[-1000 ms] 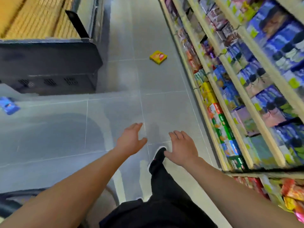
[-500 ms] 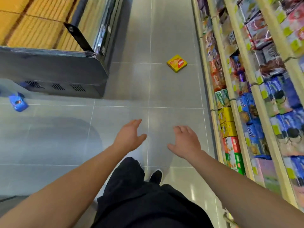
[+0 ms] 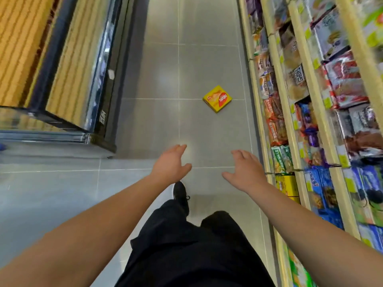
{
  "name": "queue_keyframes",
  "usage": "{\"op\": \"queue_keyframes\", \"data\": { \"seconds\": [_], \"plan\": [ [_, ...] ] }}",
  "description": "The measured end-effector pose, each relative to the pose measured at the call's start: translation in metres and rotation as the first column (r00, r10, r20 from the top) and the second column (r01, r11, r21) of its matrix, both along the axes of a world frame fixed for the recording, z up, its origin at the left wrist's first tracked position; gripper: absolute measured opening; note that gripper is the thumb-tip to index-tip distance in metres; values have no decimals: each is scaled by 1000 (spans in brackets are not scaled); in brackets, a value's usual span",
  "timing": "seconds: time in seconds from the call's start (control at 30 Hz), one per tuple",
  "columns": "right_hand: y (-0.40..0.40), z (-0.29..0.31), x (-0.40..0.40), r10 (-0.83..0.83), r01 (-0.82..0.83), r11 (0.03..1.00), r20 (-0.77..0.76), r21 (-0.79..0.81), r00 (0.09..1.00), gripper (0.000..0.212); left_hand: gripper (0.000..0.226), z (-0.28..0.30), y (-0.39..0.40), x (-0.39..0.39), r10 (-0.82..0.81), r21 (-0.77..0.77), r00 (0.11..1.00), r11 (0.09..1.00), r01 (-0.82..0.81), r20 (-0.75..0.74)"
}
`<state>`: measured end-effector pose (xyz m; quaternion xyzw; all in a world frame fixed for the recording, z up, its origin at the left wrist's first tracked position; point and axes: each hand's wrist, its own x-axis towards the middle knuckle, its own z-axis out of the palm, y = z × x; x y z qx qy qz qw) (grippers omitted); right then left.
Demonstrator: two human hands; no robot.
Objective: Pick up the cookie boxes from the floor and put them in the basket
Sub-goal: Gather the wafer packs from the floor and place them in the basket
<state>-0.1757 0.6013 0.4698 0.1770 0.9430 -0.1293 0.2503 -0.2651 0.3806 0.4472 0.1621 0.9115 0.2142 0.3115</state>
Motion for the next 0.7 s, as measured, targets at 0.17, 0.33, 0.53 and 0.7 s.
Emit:
{"op": "queue_keyframes", "data": {
  "seconds": [0.17, 0.33, 0.53, 0.7],
  "plan": [
    [38, 1, -82, -66, 66, 998, 19, -12, 998, 77, 71, 3, 49, -101, -103, -2, 995, 995, 103, -11],
    [88, -23, -164, -166, 169, 984, 45, -57, 985, 78, 73, -17, 108, -197, -142, -29, 990, 989, 142, 7],
    [176, -83, -270, -334, 349, 928, 122, -129, 934, 75, 71, -53, 208, -321, -135, -67, 989, 988, 138, 52],
    [240, -127, -359, -385, 426, 882, 214, -201, 898, 68, 68, -90, 287, -410, -159, -111, 980, 979, 173, 124]
  ]
}}
